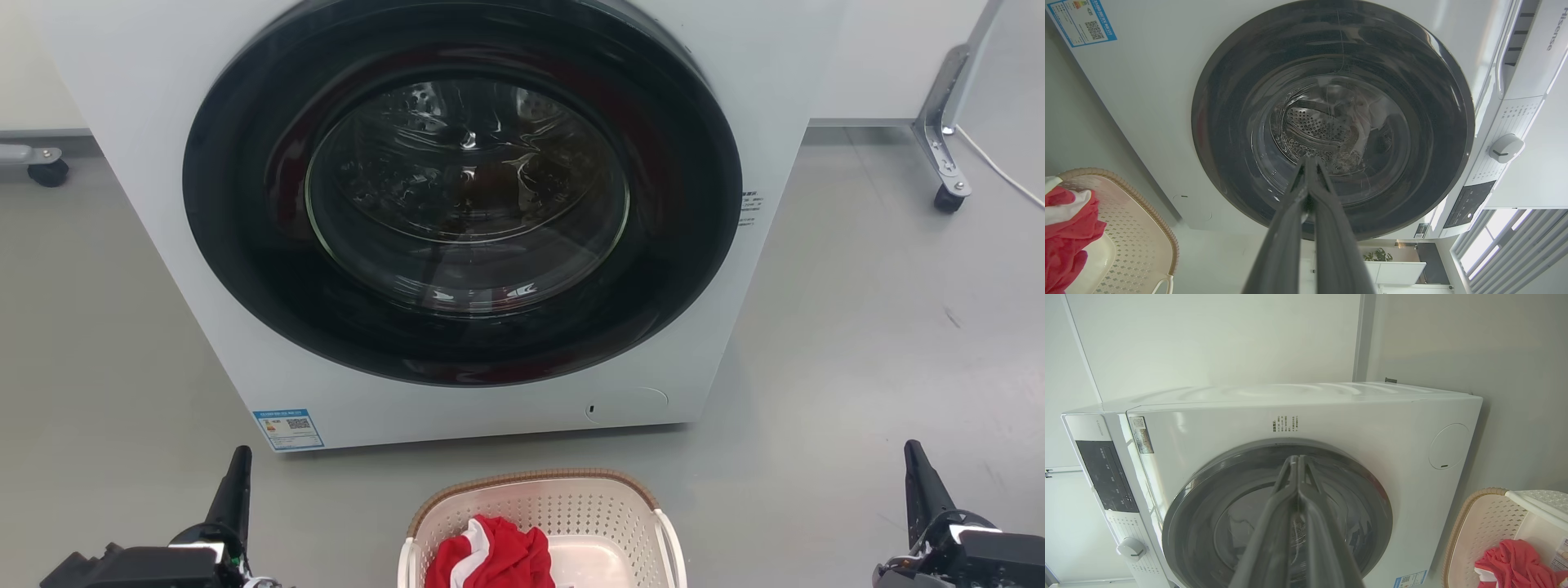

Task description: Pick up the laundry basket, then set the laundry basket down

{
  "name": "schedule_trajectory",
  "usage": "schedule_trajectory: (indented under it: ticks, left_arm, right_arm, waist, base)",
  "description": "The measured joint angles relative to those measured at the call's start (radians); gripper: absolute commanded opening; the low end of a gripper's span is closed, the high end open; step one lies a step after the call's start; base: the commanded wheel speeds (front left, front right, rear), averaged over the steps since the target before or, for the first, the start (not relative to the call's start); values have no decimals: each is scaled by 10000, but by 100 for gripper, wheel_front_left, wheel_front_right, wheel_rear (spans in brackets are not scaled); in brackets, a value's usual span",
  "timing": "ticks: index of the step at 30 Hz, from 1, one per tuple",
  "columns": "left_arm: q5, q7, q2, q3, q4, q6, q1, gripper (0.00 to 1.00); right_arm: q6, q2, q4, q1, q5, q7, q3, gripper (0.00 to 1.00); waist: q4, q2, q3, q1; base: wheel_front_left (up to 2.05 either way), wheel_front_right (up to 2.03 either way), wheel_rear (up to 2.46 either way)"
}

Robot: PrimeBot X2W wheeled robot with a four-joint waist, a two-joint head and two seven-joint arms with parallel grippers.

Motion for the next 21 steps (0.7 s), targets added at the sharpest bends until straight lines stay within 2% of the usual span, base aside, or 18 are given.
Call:
schedule_trajectory:
  ticks: [21]
  left_arm:
    - [-8, 0, 0, -2, 10, -23, 0, 0]
  right_arm:
    - [0, 4, 2, -1, 2, 0, 2, 0]
  waist:
    - [0, 0, 0, -1]
  base:
    - [0, 0, 0]
